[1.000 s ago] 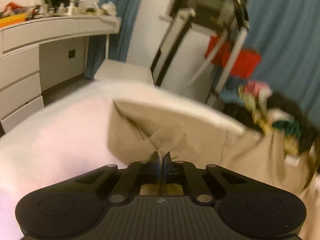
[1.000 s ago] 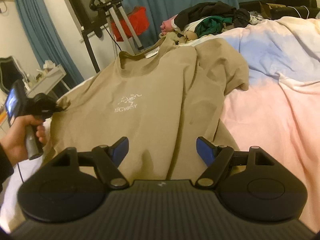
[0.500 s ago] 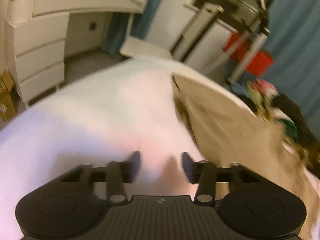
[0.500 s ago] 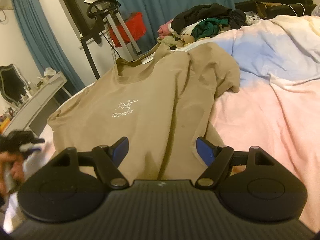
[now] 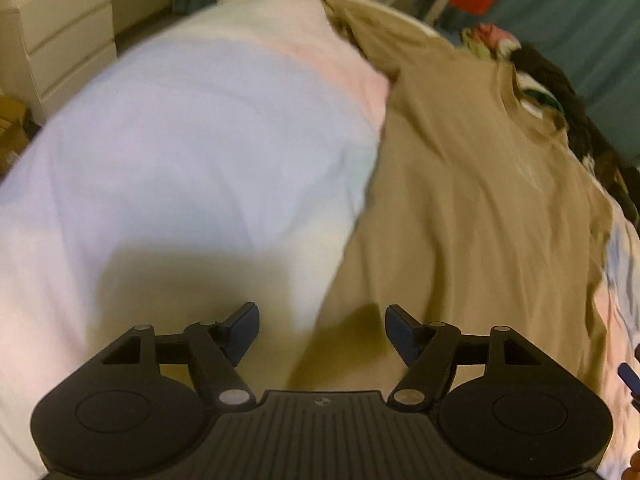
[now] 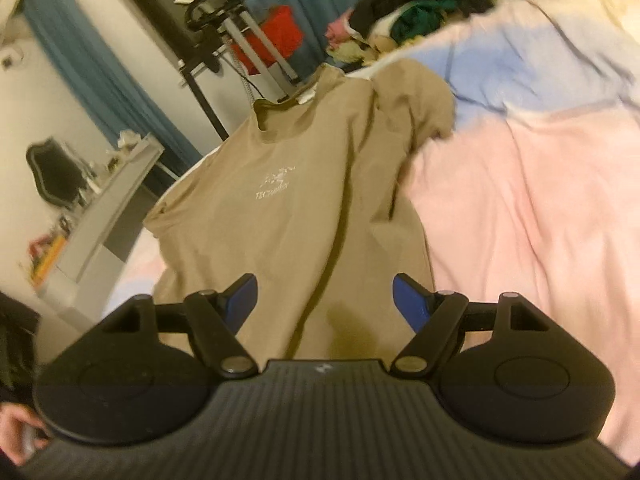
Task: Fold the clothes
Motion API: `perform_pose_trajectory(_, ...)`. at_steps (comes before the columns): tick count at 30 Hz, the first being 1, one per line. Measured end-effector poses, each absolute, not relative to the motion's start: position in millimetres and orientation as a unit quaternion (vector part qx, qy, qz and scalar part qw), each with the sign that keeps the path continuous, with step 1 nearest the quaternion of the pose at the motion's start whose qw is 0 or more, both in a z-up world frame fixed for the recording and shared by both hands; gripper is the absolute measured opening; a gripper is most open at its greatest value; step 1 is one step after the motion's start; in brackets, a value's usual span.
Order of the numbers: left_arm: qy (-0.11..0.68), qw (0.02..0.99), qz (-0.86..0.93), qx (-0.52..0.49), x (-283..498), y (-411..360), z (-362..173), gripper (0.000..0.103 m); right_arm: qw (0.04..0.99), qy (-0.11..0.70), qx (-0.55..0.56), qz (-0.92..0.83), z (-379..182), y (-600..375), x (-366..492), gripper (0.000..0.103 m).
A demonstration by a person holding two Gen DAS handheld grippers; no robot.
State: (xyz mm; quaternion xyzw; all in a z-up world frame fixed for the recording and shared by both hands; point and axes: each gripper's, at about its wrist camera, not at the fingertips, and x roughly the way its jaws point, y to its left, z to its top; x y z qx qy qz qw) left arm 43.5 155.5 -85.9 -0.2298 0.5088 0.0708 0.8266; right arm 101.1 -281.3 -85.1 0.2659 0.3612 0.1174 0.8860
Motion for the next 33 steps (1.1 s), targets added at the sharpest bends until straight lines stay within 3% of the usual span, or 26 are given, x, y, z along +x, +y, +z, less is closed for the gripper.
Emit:
perform_pose_trajectory(8,0.53,0.805,0.038,-0.265,33.5,171.2,-96.1,0.07,0.867,0.433,0.239,0.058,-102.0,-281.5,45.4,0.077)
perform_pose_trajectory(10,0.532,0.809,0.032,-0.247,30.5,165.7,-97.4,0.052,0.859,0.455,0.23,0.056,-109.4,-273.7,41.4,0.077)
perform_pose_trajectory(11,0.532,0.813,0.03,-0.236,28.3,162.3,-97.2,0.031,0.854,0.465,0.225,0.055,-113.2,-269.8,39.4,0.075)
perform_pose_trajectory(12,0.538,0.812,0.02,-0.226,28.0,158.8,-97.8,0.022,0.85,0.476,0.22,0.054,-116.9,-265.8,37.4,0.071)
perform_pose_trajectory(15,0.551,0.807,0.005,-0.211,29.7,155.2,-105.6,0.02,0.836,0.507,0.206,0.052,-128.0,-254.1,31.5,0.066)
perform_pose_trajectory(16,0.555,0.806,0.002,-0.206,29.5,153.5,-105.8,0.02,0.831,0.517,0.201,0.051,-131.8,-250.2,29.5,0.06)
perform_pose_trajectory(17,0.558,0.805,0.0,-0.203,31.0,151.9,-107.5,0.02,0.828,0.523,0.196,0.046,-132.6,-247.7,28.3,0.044)
perform_pose_trajectory(18,0.562,0.803,0.0,-0.195,32.3,149.1,-109.7,0.02,0.829,0.525,0.19,0.042,-129.7,-247.6,27.3,0.034)
perform_pose_trajectory(19,0.566,0.803,0.001,-0.187,31.5,147.1,-108.2,0.017,0.83,0.526,0.184,0.039,-125.7,-248.2,26.2,0.016)
perform_pose_trajectory(20,0.566,0.804,-0.004,-0.184,30.5,146.0,-105.7,0.005,0.83,0.527,0.178,0.036,-121.7,-248.8,25.0,0.009)
perform_pose_trajectory(30,0.488,0.831,-0.087,-0.253,-20.3,176.8,-29.0,0.002,0.875,0.462,0.09,0.115,-2.1,-257.3,-5.8,0.005)
perform_pose_trajectory(33,0.49,0.828,-0.078,-0.26,-28.2,180.9,-29.2,0.001,0.873,0.469,0.049,0.123,8.3,-259.4,-10.8,0.005)
